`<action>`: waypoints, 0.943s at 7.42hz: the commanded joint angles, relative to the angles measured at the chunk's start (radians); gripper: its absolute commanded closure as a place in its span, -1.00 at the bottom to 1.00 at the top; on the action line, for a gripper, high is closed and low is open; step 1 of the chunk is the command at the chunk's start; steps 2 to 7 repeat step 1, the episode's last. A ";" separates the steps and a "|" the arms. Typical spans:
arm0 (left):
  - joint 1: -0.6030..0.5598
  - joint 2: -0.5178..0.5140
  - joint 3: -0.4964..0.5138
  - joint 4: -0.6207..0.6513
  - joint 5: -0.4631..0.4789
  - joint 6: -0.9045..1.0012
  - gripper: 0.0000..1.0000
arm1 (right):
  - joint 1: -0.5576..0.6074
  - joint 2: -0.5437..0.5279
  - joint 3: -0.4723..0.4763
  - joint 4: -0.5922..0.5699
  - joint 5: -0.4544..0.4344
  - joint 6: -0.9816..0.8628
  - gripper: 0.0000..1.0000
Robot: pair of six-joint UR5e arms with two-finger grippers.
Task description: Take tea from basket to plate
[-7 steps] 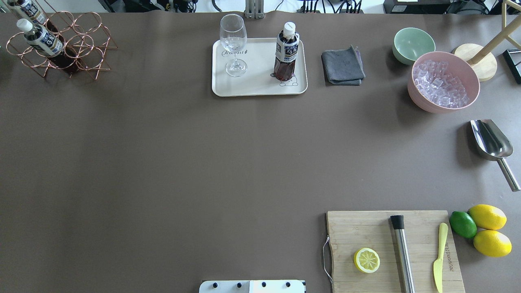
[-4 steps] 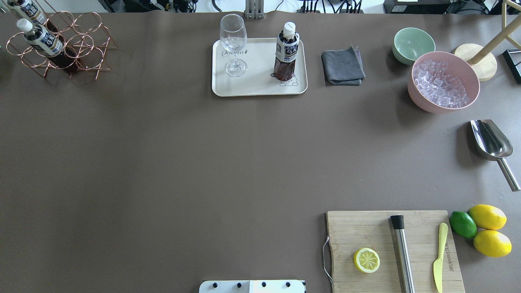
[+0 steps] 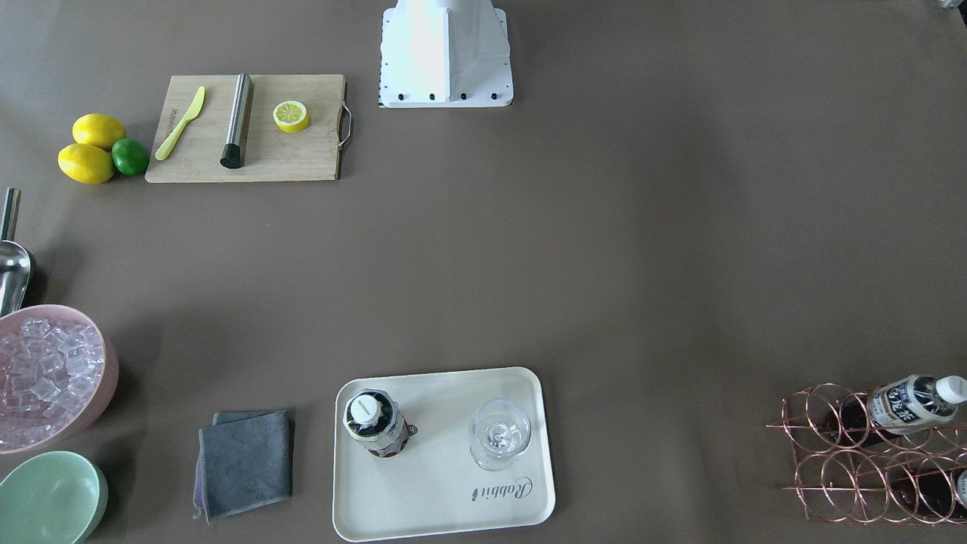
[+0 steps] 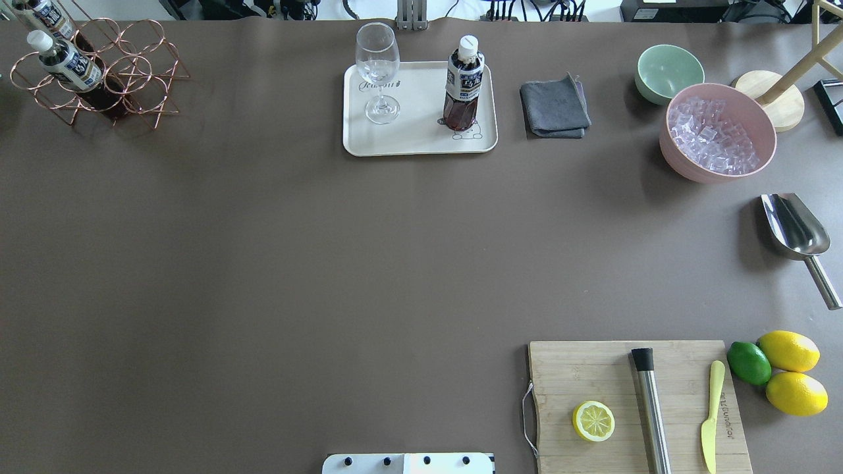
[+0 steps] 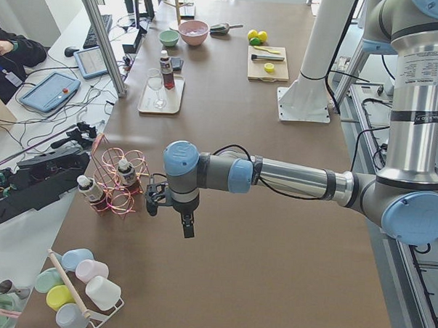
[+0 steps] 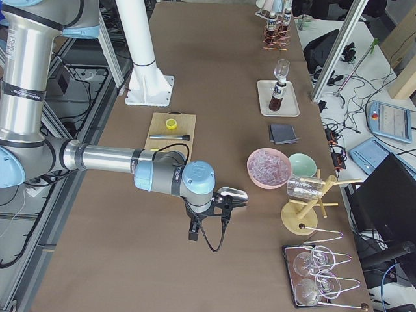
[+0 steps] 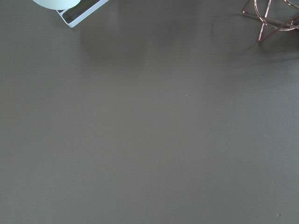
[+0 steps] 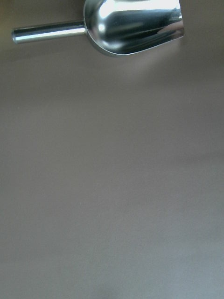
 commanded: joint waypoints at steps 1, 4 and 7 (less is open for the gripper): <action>0.011 0.001 0.022 -0.001 0.000 0.002 -0.96 | -0.023 0.011 -0.009 0.000 0.000 0.000 -1.00; 0.011 0.001 0.022 -0.001 0.000 0.002 -0.96 | -0.023 0.011 -0.009 0.000 0.000 0.000 -1.00; 0.011 0.001 0.022 -0.001 0.000 0.002 -0.96 | -0.023 0.011 -0.009 0.000 0.000 0.000 -1.00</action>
